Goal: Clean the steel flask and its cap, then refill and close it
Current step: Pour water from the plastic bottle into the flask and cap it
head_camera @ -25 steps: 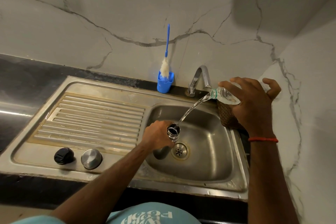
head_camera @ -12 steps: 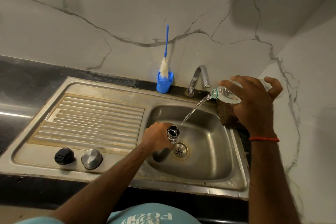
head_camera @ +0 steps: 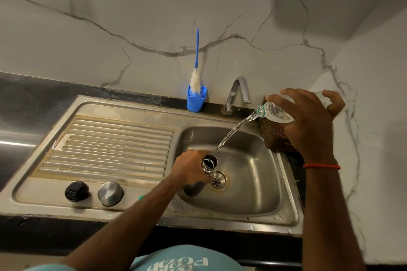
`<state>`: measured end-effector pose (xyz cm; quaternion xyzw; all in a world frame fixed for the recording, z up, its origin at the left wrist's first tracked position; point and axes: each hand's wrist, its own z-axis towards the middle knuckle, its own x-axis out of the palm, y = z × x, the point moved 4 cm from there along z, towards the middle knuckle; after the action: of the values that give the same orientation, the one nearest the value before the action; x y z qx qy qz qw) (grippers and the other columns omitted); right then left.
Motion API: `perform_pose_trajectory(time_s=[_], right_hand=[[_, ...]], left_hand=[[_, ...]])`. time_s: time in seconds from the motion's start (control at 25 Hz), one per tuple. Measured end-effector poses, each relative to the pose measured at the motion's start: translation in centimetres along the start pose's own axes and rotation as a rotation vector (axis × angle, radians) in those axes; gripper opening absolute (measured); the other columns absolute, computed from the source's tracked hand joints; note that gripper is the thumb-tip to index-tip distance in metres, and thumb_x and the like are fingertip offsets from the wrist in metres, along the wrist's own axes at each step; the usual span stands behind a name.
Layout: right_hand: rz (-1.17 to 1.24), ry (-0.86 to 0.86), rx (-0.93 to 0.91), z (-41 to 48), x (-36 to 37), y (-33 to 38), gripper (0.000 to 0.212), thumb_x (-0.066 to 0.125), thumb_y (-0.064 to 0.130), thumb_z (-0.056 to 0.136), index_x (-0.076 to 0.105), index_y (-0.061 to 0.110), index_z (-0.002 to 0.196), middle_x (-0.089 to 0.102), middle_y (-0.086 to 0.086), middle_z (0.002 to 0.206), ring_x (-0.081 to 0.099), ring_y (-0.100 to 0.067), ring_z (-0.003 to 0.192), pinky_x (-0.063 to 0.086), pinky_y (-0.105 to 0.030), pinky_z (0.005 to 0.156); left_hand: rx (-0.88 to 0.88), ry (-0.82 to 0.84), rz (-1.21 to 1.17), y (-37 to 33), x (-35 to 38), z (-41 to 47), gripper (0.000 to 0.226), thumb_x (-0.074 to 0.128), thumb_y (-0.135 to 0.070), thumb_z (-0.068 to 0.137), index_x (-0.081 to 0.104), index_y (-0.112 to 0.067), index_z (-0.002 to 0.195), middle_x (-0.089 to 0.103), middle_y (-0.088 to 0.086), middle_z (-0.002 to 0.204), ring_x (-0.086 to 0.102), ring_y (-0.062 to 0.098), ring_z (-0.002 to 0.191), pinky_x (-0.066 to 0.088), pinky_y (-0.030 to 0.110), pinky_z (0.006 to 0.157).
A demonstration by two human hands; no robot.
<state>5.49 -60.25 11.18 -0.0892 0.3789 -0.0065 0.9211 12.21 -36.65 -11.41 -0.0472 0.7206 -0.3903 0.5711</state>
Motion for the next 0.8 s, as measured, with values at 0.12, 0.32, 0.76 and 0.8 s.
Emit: perform_pose_trajectory(time_s=[0.12,0.32,0.76,0.8], right_hand=[[0.006,0.007,0.002,-0.3,-0.1,-0.1,0.048,0.065,0.007,0.086,0.064,0.036,0.123,0.064,0.005,0.128,0.056,-0.017,0.123,0.024,-0.056,0.105],[0.031,0.033,0.015,-0.6,-0.5,0.3,0.039,0.05,0.021,0.09,0.065,0.035,0.123,0.063,0.005,0.127,0.055,-0.018,0.124,0.025,-0.057,0.105],[0.037,0.044,0.014,-0.8,-1.2,0.3,0.037,0.047,0.025,0.092,0.066,0.035,0.122,0.064,0.005,0.127,0.055,-0.017,0.125,0.025,-0.057,0.104],[0.036,0.045,0.009,-0.8,-1.2,0.3,0.037,0.049,0.023,0.092,0.066,0.035,0.123,0.064,0.005,0.128,0.055,-0.017,0.125,0.024,-0.057,0.104]], left_hand=[[0.016,0.017,-0.001,0.0,0.2,-0.1,0.062,0.091,-0.043,0.061,0.066,-0.031,0.116,0.073,-0.011,0.107,0.066,0.006,0.096,0.046,0.022,0.081],[0.037,0.029,0.028,-0.2,0.2,-0.2,0.061,0.089,-0.048,0.061,0.066,-0.033,0.115,0.074,-0.012,0.106,0.067,0.007,0.096,0.053,0.027,0.086],[0.056,0.039,0.056,-1.0,0.0,-0.5,0.059,0.087,-0.048,0.063,0.066,-0.031,0.116,0.074,-0.01,0.106,0.067,0.01,0.097,0.056,0.036,0.092],[0.057,0.036,0.064,-1.0,-0.1,-0.5,0.06,0.086,-0.05,0.062,0.066,-0.031,0.115,0.074,-0.01,0.105,0.067,0.011,0.097,0.056,0.036,0.091]])
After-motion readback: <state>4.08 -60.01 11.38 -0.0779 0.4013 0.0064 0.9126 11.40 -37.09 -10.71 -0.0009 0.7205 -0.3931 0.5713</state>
